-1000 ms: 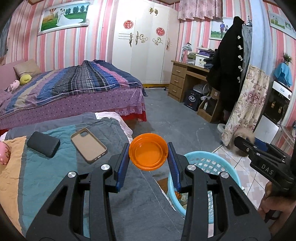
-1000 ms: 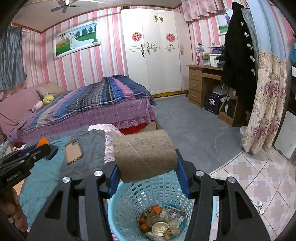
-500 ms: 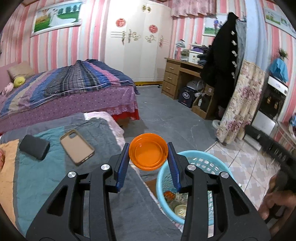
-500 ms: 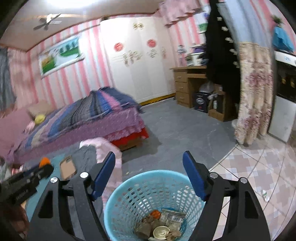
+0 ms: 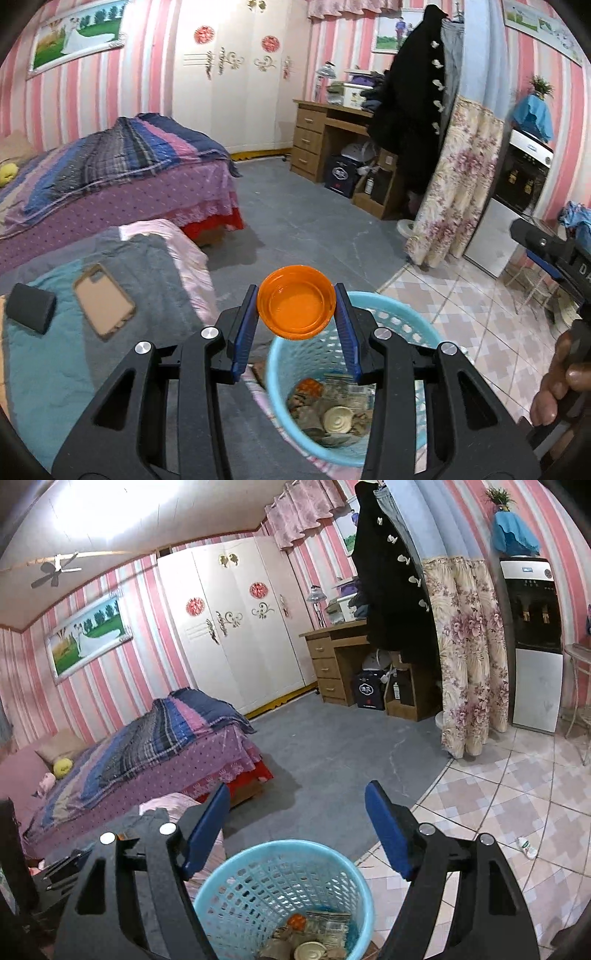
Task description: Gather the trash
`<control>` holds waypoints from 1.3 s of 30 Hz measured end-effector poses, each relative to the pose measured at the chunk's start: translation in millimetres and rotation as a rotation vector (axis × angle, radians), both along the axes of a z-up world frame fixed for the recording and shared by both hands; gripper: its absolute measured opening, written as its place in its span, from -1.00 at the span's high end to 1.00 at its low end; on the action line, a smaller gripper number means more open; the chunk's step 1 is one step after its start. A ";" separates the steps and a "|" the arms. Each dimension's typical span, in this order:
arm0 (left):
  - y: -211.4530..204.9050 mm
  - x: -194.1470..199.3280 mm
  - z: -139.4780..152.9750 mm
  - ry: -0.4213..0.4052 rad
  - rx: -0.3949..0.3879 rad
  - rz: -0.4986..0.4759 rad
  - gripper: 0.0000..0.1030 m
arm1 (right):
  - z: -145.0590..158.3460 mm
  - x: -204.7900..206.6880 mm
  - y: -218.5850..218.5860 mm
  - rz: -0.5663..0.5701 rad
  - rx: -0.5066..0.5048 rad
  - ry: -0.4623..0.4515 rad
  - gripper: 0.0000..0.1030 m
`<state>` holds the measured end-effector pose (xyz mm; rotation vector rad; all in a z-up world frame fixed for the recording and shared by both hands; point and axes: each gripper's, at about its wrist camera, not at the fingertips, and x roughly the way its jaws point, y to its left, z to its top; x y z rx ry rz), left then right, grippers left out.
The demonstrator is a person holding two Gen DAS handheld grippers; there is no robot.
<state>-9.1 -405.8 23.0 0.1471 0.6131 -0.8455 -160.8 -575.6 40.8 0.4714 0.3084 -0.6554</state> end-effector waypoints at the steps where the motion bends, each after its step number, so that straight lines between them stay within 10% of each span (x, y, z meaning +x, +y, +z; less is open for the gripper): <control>1: -6.0 -2.6 -2.6 0.020 -0.003 -0.030 0.19 | -0.5 -0.8 -1.5 0.001 0.002 -0.002 -0.45; 17: 79.2 -2.5 15.5 -0.077 -0.019 0.159 -0.89 | 4.1 8.3 4.9 0.097 -0.057 -0.022 -0.46; 29: 285.1 8.6 5.5 -0.134 0.035 0.566 -0.90 | 6.8 74.9 95.1 0.404 -0.167 0.051 -0.56; 39: 346.3 20.5 -24.1 -0.100 0.004 0.662 -0.90 | -14.2 115.0 179.1 0.669 -0.114 0.026 -0.57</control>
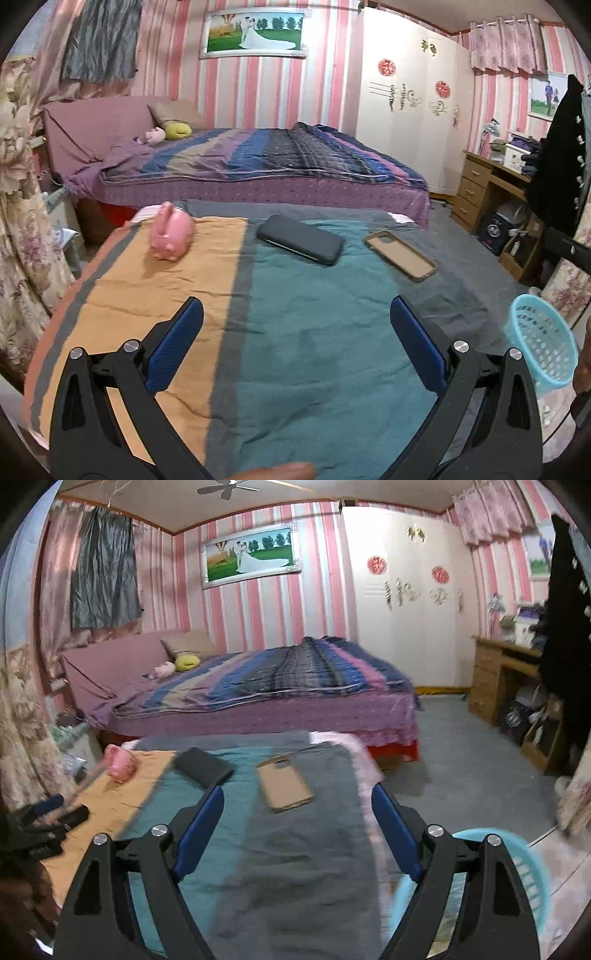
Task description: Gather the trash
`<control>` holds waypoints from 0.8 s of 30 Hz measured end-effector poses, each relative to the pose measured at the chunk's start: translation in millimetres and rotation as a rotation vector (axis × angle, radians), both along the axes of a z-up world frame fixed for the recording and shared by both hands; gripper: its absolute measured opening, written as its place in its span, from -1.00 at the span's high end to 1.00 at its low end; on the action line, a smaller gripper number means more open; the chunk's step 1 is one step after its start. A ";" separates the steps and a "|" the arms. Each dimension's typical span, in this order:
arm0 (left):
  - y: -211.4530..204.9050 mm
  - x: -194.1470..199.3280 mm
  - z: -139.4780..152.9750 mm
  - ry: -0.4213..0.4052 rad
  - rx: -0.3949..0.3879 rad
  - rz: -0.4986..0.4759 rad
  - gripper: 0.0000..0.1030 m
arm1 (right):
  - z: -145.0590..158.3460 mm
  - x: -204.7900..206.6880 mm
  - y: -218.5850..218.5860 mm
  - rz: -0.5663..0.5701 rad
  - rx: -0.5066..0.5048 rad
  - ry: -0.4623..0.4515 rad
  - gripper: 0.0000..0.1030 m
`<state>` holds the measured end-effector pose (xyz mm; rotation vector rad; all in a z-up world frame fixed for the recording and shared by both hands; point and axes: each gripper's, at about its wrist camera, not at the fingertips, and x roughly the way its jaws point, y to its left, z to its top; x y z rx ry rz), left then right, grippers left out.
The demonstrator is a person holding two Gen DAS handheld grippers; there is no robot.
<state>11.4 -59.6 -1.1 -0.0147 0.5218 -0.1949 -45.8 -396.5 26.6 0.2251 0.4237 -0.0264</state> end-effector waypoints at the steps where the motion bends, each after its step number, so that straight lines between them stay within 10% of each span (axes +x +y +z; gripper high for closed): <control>1: 2.5 0.9 -1.7 -0.005 0.008 -0.003 -0.90 | -1.4 2.9 4.1 0.012 0.022 -0.001 -0.57; 24: 76.9 -4.2 -1.1 -0.048 0.006 0.147 -0.90 | -39.3 35.6 165.4 0.084 -0.110 0.026 -0.67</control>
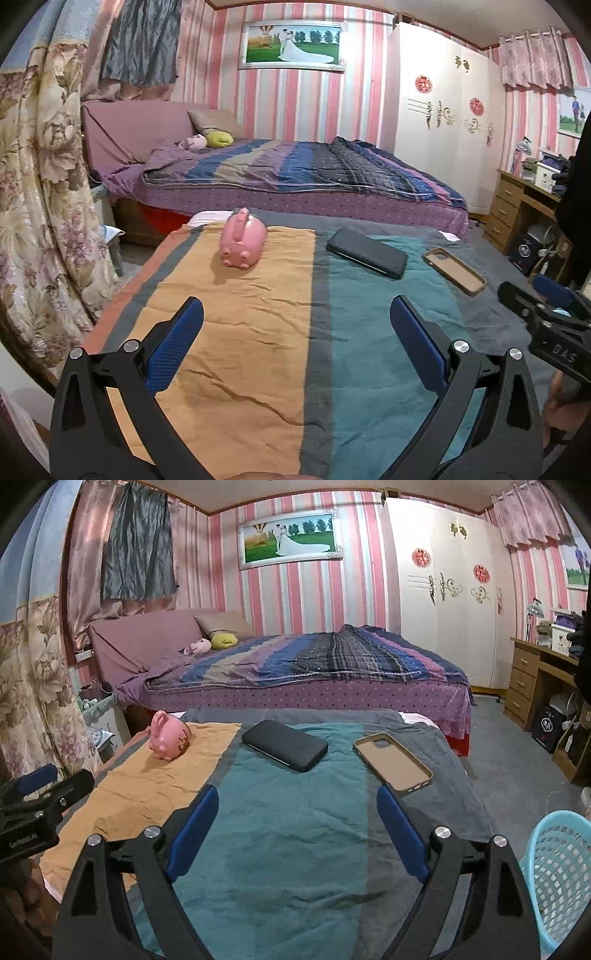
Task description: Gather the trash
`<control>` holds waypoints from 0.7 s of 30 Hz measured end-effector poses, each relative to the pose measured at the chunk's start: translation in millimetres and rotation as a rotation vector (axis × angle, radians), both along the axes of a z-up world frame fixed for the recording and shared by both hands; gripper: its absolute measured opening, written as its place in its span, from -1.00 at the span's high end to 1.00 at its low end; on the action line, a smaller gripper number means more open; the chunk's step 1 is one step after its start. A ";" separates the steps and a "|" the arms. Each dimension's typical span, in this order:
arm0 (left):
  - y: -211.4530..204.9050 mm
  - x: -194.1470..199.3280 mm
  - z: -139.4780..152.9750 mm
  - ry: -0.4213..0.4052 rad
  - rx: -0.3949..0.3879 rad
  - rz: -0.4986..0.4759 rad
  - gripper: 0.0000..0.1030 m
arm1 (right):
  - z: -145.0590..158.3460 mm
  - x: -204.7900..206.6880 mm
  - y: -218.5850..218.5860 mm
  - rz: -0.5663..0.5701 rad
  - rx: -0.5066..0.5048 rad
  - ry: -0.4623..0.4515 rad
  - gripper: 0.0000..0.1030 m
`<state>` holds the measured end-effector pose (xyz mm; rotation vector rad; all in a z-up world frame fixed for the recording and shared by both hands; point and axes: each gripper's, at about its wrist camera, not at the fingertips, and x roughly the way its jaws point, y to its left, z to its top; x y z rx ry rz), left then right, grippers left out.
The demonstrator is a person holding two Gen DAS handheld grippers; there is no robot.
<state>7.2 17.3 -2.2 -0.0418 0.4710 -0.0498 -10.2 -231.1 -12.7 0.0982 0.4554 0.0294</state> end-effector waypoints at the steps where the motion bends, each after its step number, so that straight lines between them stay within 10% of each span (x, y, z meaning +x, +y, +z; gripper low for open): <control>1: -0.1 0.1 -0.6 0.002 0.002 0.001 -0.90 | 0.6 -0.9 2.1 -0.004 -0.011 -0.004 -0.67; 21: -23.8 0.8 -1.5 0.009 0.005 -0.022 -0.90 | 10.2 -3.9 -19.5 -0.043 -0.019 -0.026 -0.68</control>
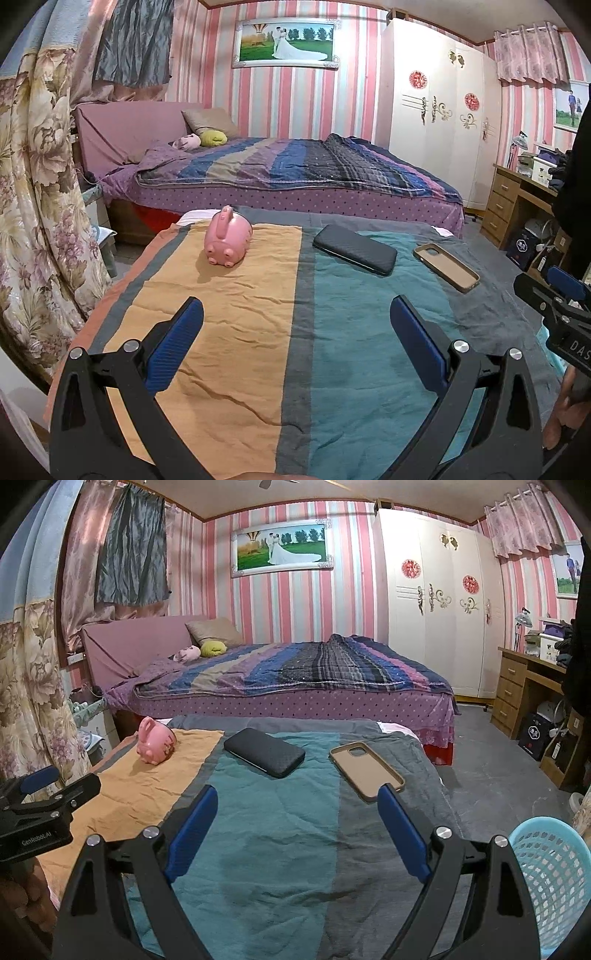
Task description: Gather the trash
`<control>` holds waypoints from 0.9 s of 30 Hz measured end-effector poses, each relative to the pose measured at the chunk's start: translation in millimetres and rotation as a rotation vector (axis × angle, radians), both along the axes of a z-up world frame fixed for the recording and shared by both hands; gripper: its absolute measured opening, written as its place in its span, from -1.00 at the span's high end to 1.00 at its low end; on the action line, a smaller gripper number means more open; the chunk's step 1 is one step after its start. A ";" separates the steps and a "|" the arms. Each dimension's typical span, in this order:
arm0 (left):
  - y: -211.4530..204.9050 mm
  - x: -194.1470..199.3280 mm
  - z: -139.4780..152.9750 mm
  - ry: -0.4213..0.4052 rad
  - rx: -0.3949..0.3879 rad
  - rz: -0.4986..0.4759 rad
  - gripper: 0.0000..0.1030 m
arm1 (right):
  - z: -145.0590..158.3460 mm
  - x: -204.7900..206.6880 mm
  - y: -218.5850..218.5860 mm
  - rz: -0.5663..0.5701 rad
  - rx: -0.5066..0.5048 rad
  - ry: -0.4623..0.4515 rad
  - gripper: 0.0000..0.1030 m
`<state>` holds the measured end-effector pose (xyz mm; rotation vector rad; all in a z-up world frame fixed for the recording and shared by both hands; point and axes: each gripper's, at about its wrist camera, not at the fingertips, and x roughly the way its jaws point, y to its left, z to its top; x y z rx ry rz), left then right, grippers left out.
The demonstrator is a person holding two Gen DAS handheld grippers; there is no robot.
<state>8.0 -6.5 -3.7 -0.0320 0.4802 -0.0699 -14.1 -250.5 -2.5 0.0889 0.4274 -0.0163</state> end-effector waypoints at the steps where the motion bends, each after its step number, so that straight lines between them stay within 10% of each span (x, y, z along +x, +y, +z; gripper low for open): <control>1: 0.2 -0.1 0.3 -0.002 0.000 0.003 -0.90 | 0.1 -0.2 -1.6 -0.004 -0.001 -0.001 -0.68; 27: 6.1 -1.3 1.9 -0.009 -0.010 0.015 -0.90 | -3.6 -0.8 -5.5 0.003 -0.009 0.008 -0.70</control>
